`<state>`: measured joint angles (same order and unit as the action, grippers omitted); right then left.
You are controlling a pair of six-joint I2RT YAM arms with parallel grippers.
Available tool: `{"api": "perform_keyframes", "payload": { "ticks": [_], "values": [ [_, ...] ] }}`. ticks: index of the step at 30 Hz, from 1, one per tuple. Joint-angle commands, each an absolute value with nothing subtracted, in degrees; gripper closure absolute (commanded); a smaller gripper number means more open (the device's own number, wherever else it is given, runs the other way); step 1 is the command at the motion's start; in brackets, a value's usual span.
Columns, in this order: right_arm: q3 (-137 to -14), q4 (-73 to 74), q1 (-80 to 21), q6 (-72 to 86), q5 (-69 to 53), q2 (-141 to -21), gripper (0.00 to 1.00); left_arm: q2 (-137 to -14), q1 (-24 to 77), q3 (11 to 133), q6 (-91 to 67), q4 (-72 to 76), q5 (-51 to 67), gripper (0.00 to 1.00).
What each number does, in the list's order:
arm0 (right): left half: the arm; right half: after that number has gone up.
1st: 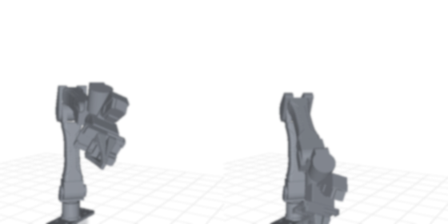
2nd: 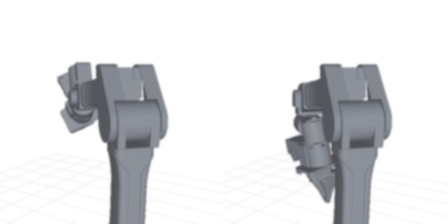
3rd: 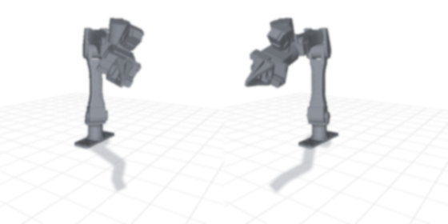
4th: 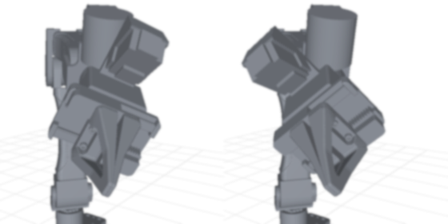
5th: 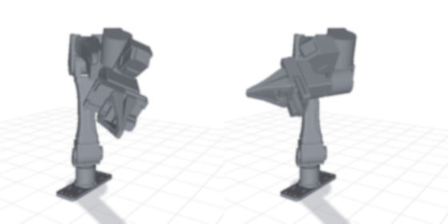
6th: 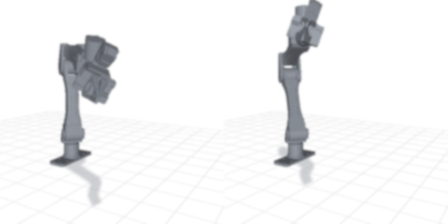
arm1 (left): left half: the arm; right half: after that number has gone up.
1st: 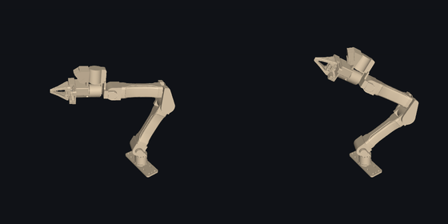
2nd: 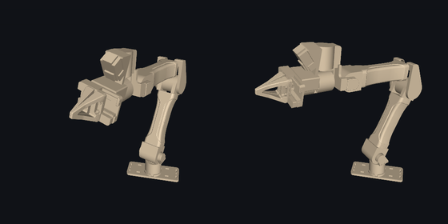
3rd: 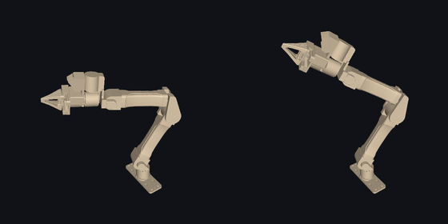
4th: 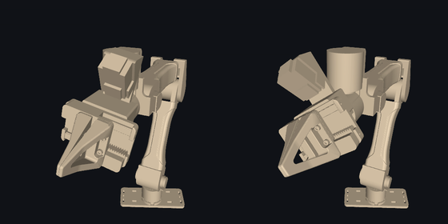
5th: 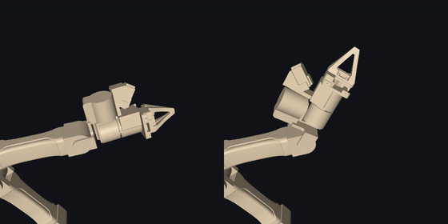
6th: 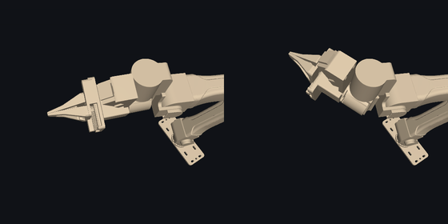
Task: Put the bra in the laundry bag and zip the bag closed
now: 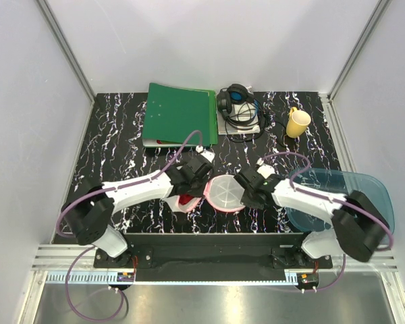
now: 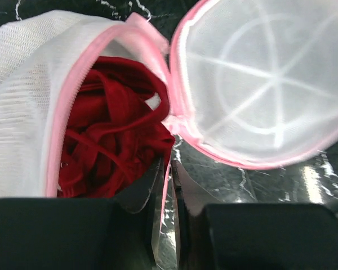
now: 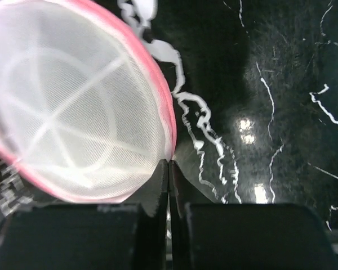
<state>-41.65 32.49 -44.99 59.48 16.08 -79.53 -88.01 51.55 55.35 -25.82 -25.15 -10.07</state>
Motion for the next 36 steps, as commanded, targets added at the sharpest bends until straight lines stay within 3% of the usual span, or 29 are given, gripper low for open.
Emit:
{"api": "perform_keyframes", "payload": {
  "ticks": [1, 8, 16, 17, 21, 25, 30, 36],
  "values": [
    [-41.9, 36.5, -45.1, 55.3, 18.7, -70.5, 1.00, -91.2, 50.5, 55.5, -24.2, -21.8, -13.1, 0.85],
    [-48.8, 45.5, -45.2, 48.5, 15.6, -58.6, 1.00, -93.4, 47.6, 55.8, -23.3, -20.1, -12.3, 0.87],
    [-60.3, 49.4, -45.3, 42.8, 11.4, -55.5, 1.00, -92.2, 46.2, 58.2, -22.1, -20.3, -6.5, 0.83],
    [-60.8, 49.6, -45.3, 42.7, 11.0, -55.9, 1.00, -90.6, 46.2, 58.4, -22.2, -20.4, -5.1, 0.80],
    [-62.0, 49.7, -45.3, 42.0, 10.5, -57.3, 1.00, -84.0, 46.6, 59.0, -22.8, -21.7, 1.0, 0.42],
    [-64.2, 51.1, -45.3, 41.7, 10.5, -57.0, 1.00, -74.7, 46.6, 60.6, -20.8, -24.3, 6.8, 0.12],
    [-66.9, 52.8, -45.3, 40.9, 8.8, -58.1, 1.00, -65.8, 48.7, 55.8, -17.4, -17.5, 11.5, 0.05],
    [-69.7, 52.6, -45.3, 41.2, 5.5, -58.6, 1.00, -61.7, 63.3, 45.8, -12.0, 2.8, 3.1, 0.01]
  ]
}}
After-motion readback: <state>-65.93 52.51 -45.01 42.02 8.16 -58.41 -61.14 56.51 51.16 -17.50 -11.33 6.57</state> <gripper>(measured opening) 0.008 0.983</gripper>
